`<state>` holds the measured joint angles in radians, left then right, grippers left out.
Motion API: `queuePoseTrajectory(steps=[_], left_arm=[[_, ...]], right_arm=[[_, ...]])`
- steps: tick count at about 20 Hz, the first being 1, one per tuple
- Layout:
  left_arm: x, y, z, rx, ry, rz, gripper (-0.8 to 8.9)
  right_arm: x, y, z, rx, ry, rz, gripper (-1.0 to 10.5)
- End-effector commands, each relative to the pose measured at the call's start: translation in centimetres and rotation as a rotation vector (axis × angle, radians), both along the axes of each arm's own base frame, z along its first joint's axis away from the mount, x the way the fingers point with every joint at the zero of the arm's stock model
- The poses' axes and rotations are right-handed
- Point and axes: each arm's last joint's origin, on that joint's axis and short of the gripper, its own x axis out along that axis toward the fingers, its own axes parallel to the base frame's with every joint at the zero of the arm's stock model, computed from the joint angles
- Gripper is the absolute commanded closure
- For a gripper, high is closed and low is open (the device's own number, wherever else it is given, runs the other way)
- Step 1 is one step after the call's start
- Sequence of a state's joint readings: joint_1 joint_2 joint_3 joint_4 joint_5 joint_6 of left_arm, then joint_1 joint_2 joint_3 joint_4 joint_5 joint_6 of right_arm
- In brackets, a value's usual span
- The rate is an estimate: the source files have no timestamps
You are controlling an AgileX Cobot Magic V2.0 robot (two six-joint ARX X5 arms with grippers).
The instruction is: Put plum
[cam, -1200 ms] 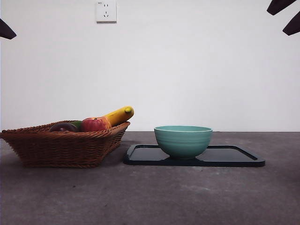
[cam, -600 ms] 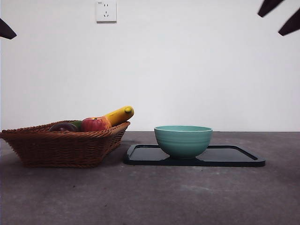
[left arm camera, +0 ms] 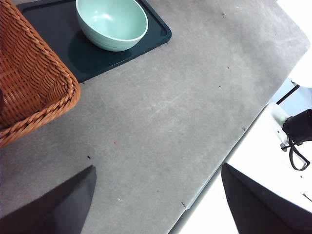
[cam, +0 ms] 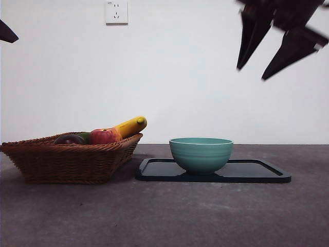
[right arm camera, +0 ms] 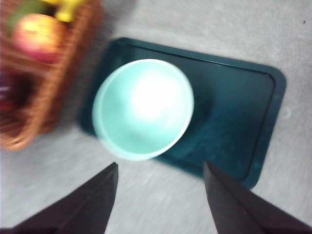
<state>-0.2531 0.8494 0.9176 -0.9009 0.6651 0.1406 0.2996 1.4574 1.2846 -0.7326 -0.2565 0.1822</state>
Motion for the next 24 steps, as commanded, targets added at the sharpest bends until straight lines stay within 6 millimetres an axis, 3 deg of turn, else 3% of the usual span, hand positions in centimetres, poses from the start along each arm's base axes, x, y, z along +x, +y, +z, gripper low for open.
queuePoseTrajectory(steps=[1,7,14,20,24], left_arm=[[0.1,-0.1,0.6,-0.008,-0.025,-0.014,4.09],[0.1,-0.1,0.6,-0.008,-0.026,-0.014,4.09],[0.1,-0.1,0.6,-0.008,-0.026,-0.014,4.09],[0.1,-0.1,0.6,-0.008,-0.025,-0.014,4.1],[0.1,-0.1,0.6,-0.008,-0.025,-0.014,4.09]], right_arm=[[2.6,0.7,-1.4,-0.029,0.018,0.021,6.7],[6.7,2.2,-6.3,-0.042,0.063,0.026,6.7],[8.5,3.3,-10.4,-0.057,0.11,0.036,6.9],[9.0,3.5,-11.0,-0.071,0.084,0.03,9.4],[9.1,3.5,-10.6,-0.063,0.066,0.025,9.4]])
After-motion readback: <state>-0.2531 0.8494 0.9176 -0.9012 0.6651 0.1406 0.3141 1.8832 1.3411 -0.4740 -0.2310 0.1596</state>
